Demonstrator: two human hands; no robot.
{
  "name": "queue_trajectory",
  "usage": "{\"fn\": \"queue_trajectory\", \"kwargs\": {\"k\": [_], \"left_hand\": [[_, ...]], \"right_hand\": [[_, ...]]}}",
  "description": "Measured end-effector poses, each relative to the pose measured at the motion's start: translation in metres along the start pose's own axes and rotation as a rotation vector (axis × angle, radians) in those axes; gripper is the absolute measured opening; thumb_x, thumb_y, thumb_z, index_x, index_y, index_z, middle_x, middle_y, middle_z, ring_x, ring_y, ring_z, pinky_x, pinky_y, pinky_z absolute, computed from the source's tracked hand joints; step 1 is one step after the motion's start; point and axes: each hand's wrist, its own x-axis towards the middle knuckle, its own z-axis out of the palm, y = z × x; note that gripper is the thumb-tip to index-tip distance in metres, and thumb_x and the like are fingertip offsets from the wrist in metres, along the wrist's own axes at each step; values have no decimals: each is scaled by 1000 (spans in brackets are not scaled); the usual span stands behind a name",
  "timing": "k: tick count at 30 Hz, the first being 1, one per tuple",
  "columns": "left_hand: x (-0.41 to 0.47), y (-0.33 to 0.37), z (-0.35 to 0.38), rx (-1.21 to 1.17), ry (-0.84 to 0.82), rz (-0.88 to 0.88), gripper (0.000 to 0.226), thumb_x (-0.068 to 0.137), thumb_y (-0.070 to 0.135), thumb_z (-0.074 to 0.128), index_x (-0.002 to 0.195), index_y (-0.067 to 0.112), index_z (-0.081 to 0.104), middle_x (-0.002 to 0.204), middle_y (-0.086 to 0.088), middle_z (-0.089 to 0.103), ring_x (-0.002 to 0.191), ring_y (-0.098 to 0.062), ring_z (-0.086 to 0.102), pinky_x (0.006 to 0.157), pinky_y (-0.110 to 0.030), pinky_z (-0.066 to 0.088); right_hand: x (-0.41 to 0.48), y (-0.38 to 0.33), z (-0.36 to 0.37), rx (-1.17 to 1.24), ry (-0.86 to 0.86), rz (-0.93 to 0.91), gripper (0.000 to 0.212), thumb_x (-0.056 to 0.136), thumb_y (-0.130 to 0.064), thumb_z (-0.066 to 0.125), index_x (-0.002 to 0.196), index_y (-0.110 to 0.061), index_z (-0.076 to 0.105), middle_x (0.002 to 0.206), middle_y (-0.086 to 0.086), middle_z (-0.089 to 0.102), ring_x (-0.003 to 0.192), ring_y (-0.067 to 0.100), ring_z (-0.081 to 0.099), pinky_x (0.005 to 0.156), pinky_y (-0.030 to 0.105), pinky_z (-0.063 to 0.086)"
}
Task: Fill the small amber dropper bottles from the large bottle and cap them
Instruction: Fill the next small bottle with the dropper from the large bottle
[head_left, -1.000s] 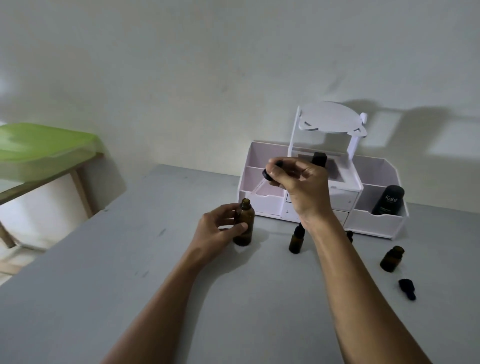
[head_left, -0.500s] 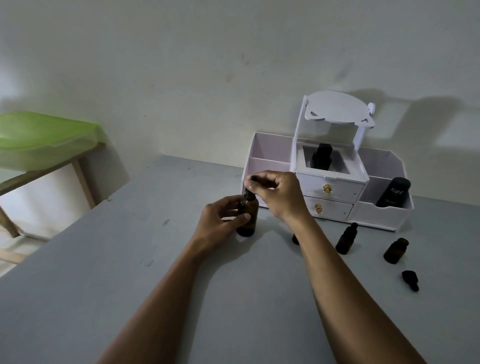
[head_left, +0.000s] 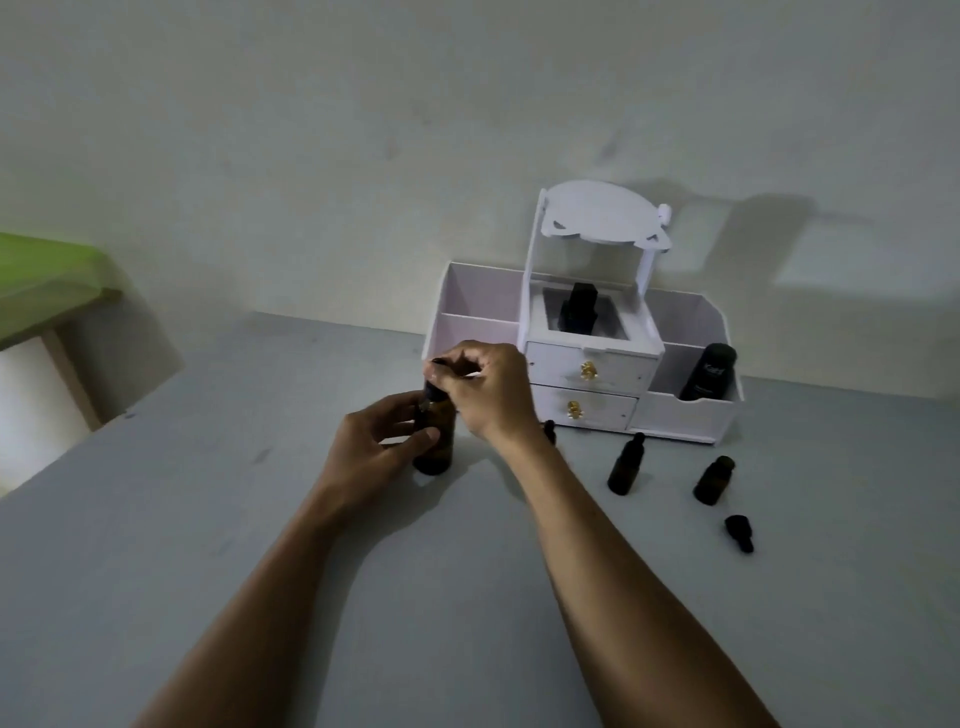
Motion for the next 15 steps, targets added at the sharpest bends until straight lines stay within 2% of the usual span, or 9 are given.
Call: {"fn": "queue_trajectory", "kwargs": {"k": [2,5,8,11,13,15], "left_hand": [[1,-2,0,22,-5,9,44,85,9,77,127,16,67,111,2,75,101,-4,72,83,-14,55],[1,-3,0,41,0,7,46,85,10,77,129,15,66,112,2,75,103,-6,71,80,-10,54],[-2,1,1,37,-4,1,46,85,7,76,128,18,67,109,8,75,102,-3,70,78,-9,53],[-6,6,2,32,11,-8,50,85,5,76,124,33,63,102,19,74,98,9,68,84,-19,54],[-10,11,5,48,68,8,59,84,7,78,132,35,58,110,8,72,101,4,68,85,-26,54],[-16,19,8,83,196,58,65,83,11,79,139,31,54,119,2,67,108,-8,65,86,-32,55]], "right_hand": [[-1,-1,0,-9,6,5,10,84,-15,77,88,-6,79,82,5,77,69,8,67,68,7,50],[-3,-3,-3,14,18,10,14,84,-19,77,91,-7,79,87,5,78,77,13,72,76,17,56],[1,-13,-10,90,45,-2,14,85,-20,76,92,-7,77,87,5,78,78,10,71,77,17,56],[8,-34,-23,173,90,-43,16,86,-18,76,96,-6,77,88,7,78,78,11,72,81,22,58],[12,-50,-38,245,150,-92,16,86,-15,75,98,-3,76,89,9,77,75,7,70,80,22,58],[13,-63,-58,321,211,-134,18,86,-12,75,100,0,75,92,13,77,77,11,71,81,26,59]]}}
